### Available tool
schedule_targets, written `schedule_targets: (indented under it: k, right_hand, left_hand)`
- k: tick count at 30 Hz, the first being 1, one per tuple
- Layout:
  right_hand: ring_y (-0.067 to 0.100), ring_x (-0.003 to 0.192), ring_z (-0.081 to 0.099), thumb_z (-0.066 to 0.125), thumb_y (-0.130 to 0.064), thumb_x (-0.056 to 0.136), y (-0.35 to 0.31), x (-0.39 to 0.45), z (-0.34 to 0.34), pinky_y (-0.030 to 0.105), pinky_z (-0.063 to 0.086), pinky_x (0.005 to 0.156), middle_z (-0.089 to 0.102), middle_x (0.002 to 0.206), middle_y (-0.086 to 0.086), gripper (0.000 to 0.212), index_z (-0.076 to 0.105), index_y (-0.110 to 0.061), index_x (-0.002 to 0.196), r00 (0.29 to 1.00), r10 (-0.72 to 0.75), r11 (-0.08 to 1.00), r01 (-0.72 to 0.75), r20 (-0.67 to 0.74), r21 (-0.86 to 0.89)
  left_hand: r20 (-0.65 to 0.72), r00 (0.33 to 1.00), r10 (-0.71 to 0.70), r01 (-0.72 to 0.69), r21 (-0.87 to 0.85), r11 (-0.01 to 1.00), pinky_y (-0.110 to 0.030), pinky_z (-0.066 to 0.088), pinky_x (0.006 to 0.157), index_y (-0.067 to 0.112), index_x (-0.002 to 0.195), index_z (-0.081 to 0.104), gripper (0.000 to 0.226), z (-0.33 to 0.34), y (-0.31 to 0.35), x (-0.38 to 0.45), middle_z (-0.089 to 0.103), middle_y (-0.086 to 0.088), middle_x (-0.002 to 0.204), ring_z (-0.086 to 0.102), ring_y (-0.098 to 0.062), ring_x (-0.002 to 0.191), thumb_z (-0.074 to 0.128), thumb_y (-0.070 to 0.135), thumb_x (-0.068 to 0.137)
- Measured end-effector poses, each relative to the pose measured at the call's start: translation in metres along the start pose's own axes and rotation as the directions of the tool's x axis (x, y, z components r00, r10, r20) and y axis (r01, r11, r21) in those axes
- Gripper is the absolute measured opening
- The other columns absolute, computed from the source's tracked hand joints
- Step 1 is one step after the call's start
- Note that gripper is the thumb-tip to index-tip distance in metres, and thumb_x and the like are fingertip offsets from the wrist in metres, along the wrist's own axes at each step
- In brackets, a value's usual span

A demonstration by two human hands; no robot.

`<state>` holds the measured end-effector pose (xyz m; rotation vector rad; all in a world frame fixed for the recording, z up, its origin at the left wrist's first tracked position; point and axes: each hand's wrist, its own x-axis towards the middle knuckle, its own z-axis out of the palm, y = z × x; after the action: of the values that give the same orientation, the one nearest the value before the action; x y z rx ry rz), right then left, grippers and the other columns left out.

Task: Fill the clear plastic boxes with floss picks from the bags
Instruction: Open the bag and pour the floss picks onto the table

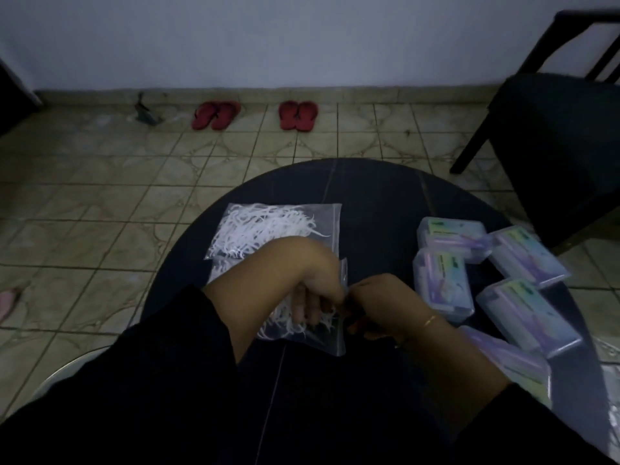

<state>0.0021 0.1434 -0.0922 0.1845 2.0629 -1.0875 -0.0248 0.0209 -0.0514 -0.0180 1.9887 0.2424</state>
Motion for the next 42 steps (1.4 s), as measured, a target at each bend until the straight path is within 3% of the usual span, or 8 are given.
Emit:
schedule_targets:
  k: [2,6,9,16,20,27,33,42]
  right_hand:
    - [0.015,0.061,0.056,0.045,-0.013,0.097,0.001,-0.008,0.003,0.024,0.043,0.055,0.059,0.073,0.005,0.017,0.058,-0.007,0.087,0.994,0.064,0.997,-0.068,0.084,0.041]
    - [0.013,0.054,0.057,0.049,-0.009,0.093,0.017,-0.024,0.019,0.018,0.041,0.045,0.061,0.074,0.004,0.014,0.059,-0.007,0.082,1.0,-0.024,0.989,0.022,0.007,0.146]
    - [0.014,0.053,0.056,0.049,-0.007,0.092,0.03,-0.034,0.035,0.018,0.042,0.041,0.058,0.073,0.005,0.014,0.057,-0.006,0.081,0.997,-0.059,0.977,0.069,-0.056,0.204]
    - [0.015,0.056,0.055,0.05,-0.004,0.093,0.052,-0.051,0.05,0.025,0.048,0.057,0.057,0.065,0.004,0.027,0.054,-0.013,0.067,0.942,-0.239,0.924,0.296,-0.237,0.241]
    - [0.008,0.044,0.056,0.036,-0.008,0.1,0.043,-0.055,0.051,0.02,0.044,0.055,0.059,0.049,-0.001,0.032,0.048,-0.013,0.072,0.976,-0.181,0.965,0.2,-0.122,0.169]
    - [0.002,0.03,0.051,0.035,-0.01,0.102,0.044,-0.056,0.05,0.014,0.042,0.042,0.051,0.071,0.004,0.03,0.047,-0.01,0.075,0.981,-0.164,0.95,0.185,-0.101,0.253]
    - [0.011,0.06,0.051,0.041,-0.007,0.1,0.048,-0.054,0.045,0.014,0.043,0.045,0.052,0.072,0.006,0.026,0.049,-0.01,0.076,0.978,-0.197,0.939,0.209,-0.069,0.272]
    - [0.012,0.059,0.054,0.047,-0.008,0.097,0.052,-0.05,0.05,0.019,0.046,0.056,0.056,0.069,0.004,0.025,0.053,-0.009,0.072,0.957,-0.264,0.947,0.281,-0.117,0.157]
  left_hand:
    - [-0.07,0.998,0.005,-0.007,-0.027,1.0,-0.018,0.045,0.049,0.009,0.098,0.059,0.026,0.008,-0.001,0.001,0.07,-0.002,0.079,0.066,-0.015,0.055,0.058,0.034,0.091]
    - [-0.22,0.975,0.023,-0.04,-0.073,0.997,-0.014,0.042,0.041,0.01,0.087,0.06,0.021,0.039,0.0,-0.005,0.068,-0.002,0.078,0.063,-0.014,0.053,0.063,0.031,0.089]
    - [-0.352,0.934,0.06,-0.096,-0.088,0.991,-0.019,0.042,0.051,0.012,0.079,0.061,0.021,0.069,-0.003,-0.011,0.068,0.002,0.075,0.061,-0.012,0.051,0.062,0.03,0.089]
    - [-0.621,0.778,0.093,-0.321,-0.266,0.909,-0.022,0.045,0.055,0.006,0.089,0.064,0.017,0.12,-0.016,-0.021,0.061,-0.002,0.071,0.056,-0.014,0.056,0.056,0.02,0.094]
    - [-0.666,0.739,0.098,-0.405,-0.324,0.855,-0.021,0.047,0.056,0.012,0.078,0.062,0.018,0.129,-0.025,-0.021,0.062,-0.001,0.07,0.056,-0.011,0.056,0.056,0.015,0.095]
    - [-0.671,0.735,0.096,-0.425,-0.345,0.837,-0.016,0.04,0.051,0.018,0.074,0.058,0.021,0.134,-0.03,-0.016,0.062,0.005,0.071,0.056,-0.005,0.055,0.056,0.021,0.095]
    - [-0.662,0.743,0.096,-0.431,-0.365,0.825,-0.013,0.041,0.05,0.021,0.076,0.059,0.017,0.132,-0.032,-0.015,0.065,0.007,0.073,0.058,-0.001,0.054,0.058,0.021,0.094]
    - [-0.767,0.637,0.08,-0.44,-0.276,0.854,-0.014,0.047,0.055,0.016,0.072,0.06,0.02,0.141,-0.032,-0.008,0.064,0.004,0.067,0.058,-0.005,0.053,0.055,0.015,0.091]
